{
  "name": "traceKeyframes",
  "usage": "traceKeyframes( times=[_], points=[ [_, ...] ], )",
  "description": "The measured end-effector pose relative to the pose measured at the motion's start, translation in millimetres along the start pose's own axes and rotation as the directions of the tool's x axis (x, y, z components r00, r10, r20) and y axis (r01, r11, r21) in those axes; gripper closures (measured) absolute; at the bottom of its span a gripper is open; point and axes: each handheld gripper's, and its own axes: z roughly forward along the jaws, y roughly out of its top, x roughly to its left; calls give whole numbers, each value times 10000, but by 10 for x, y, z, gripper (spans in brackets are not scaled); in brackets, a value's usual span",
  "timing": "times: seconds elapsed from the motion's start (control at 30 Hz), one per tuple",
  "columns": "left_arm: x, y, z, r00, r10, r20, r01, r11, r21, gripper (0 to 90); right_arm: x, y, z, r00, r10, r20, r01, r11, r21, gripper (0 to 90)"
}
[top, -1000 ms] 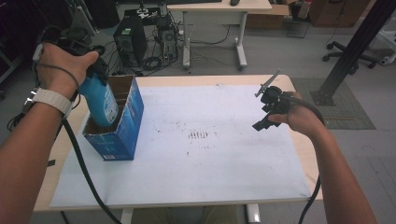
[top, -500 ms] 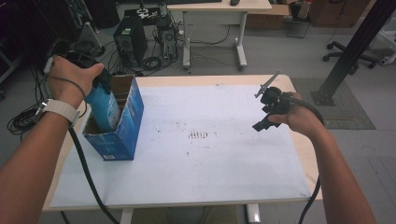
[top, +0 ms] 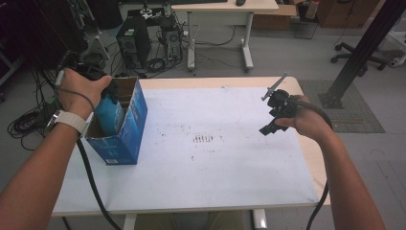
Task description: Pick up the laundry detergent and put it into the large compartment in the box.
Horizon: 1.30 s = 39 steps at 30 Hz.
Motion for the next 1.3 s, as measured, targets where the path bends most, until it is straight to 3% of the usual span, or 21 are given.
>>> traceKeyframes(
  times=[1.3],
  points=[
    [4, -55, 504, 9997, 167, -203, -165, 9998, 91, 373, -5, 1, 93, 9999, 101, -89, -99, 9997, 211, 125]
  ],
)
